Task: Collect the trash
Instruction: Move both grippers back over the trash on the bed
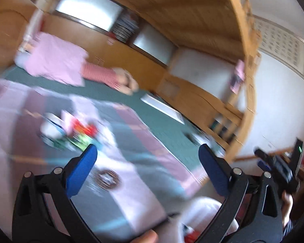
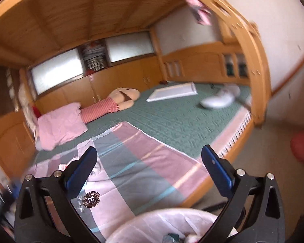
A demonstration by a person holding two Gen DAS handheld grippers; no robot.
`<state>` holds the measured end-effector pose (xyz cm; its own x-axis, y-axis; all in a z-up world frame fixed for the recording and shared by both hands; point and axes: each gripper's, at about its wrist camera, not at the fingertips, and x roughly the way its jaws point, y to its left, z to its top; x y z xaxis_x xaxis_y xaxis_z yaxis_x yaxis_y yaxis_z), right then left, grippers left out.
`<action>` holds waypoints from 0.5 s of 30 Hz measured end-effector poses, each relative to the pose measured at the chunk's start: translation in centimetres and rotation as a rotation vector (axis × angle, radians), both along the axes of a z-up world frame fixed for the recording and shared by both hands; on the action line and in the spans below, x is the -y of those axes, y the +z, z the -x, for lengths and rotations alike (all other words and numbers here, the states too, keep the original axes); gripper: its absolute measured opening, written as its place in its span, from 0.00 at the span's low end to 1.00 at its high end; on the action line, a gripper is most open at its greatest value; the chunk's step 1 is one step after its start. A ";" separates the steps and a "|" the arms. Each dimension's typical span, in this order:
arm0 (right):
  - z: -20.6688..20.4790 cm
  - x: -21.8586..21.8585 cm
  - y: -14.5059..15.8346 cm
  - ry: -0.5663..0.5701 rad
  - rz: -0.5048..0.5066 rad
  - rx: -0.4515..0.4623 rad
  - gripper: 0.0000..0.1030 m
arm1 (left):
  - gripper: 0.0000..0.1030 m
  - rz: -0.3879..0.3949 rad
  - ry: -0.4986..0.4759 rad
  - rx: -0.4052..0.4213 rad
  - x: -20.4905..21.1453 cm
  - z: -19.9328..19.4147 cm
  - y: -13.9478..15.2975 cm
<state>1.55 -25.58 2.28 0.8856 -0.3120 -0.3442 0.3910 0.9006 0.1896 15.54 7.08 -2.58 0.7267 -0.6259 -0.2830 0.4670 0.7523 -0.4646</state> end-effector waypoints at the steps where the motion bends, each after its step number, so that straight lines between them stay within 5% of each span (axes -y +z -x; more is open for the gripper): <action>1: -1.6 -1.6 0.3 0.066 0.034 -0.022 0.97 | 0.96 0.002 0.011 -0.001 -1.4 -0.9 0.8; 4: -6.1 -5.8 0.4 0.207 0.086 -0.101 0.97 | 0.96 -0.044 0.064 -0.001 -4.4 -2.9 1.7; 7: -12.0 -10.0 -1.1 0.298 0.053 -0.204 0.96 | 0.96 -0.081 0.265 -0.026 -9.3 -4.6 0.5; 8: -14.3 -11.4 -1.9 0.342 0.028 -0.240 0.85 | 0.96 -0.084 0.307 -0.048 -10.9 -5.2 0.2; 9: -16.6 -13.0 -3.0 0.365 -0.005 -0.280 0.61 | 0.96 -0.091 0.358 -0.077 -13.0 -5.4 -0.2; 11: -20.4 -15.6 -4.9 0.384 -0.093 -0.354 0.40 | 0.77 -0.086 0.429 -0.134 -15.3 -6.1 -0.7; 15: -28.0 -21.3 -9.3 0.435 -0.178 -0.470 0.41 | 0.67 0.013 0.418 -0.277 -18.0 -6.9 -1.9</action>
